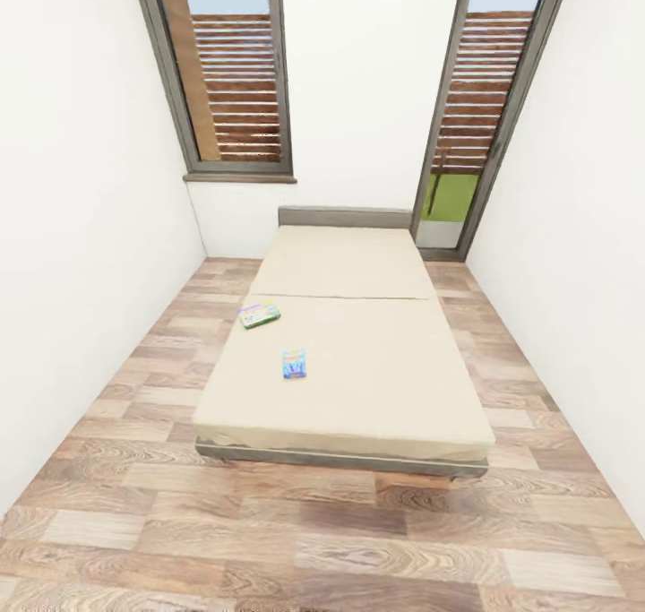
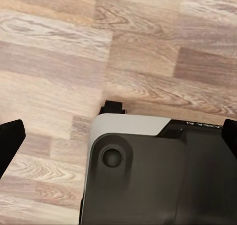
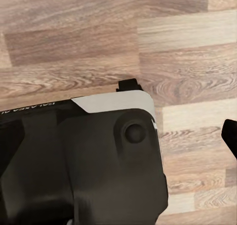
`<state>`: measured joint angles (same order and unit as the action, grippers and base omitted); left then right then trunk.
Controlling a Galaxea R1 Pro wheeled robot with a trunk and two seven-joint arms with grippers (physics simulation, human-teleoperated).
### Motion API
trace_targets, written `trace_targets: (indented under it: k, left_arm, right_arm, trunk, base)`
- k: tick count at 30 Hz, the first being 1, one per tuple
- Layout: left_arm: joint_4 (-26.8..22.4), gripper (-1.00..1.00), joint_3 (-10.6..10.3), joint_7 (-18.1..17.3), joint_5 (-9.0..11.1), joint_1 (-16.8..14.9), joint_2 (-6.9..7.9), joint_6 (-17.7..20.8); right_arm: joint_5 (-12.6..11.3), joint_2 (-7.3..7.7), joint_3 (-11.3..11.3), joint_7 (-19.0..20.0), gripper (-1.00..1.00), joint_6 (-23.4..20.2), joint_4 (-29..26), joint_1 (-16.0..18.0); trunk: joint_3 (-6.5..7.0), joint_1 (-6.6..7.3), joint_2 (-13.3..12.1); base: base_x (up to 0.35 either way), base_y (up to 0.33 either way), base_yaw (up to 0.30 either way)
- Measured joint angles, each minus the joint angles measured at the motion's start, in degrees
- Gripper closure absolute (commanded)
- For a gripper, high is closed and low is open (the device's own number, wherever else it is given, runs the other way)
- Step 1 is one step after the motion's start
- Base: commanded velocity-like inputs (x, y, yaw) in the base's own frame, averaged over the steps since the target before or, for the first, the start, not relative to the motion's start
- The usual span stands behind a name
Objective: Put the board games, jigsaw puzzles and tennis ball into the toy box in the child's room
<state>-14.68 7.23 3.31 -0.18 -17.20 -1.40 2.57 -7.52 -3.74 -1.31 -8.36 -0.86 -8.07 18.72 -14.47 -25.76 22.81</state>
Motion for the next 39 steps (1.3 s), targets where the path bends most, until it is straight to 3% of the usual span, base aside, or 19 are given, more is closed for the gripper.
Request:
trace_targets:
  k: [14, 25, 39]
  left_arm:
    - [0.0, -1.0, 0.0, -0.1, -0.1, 0.0, 0.59, 0.1]
    - [0.0, -1.0, 0.0, -0.2, -0.1, 0.0, 0.73, 0.1]
    - [0.0, -1.0, -0.1, -0.2, -0.1, 0.0, 0.72, 0.1]
  right_arm:
    - [-0.1, -0.02, 0.0, 0.2, -1.0, 0.1, -0.1, 0.0]
    - [-0.1, -0.01, -0.1, 0.2, -1.0, 1.0, -0.1, 0.0]
    - [0.0, 0.03, -0.1, 0.1, -1.0, 1.1, -0.1, 0.0]
  trunk:
    - [-0.23, 0.02, 0.0]
    - [0.62, 0.03, 0.0]
    - [1.18, 0.01, 0.0]
  base:
    - [0.103, 0.27, 0.05]
    - [0.237, 0.248, 0.0]
    - [0.076, 0.157, 0.0]
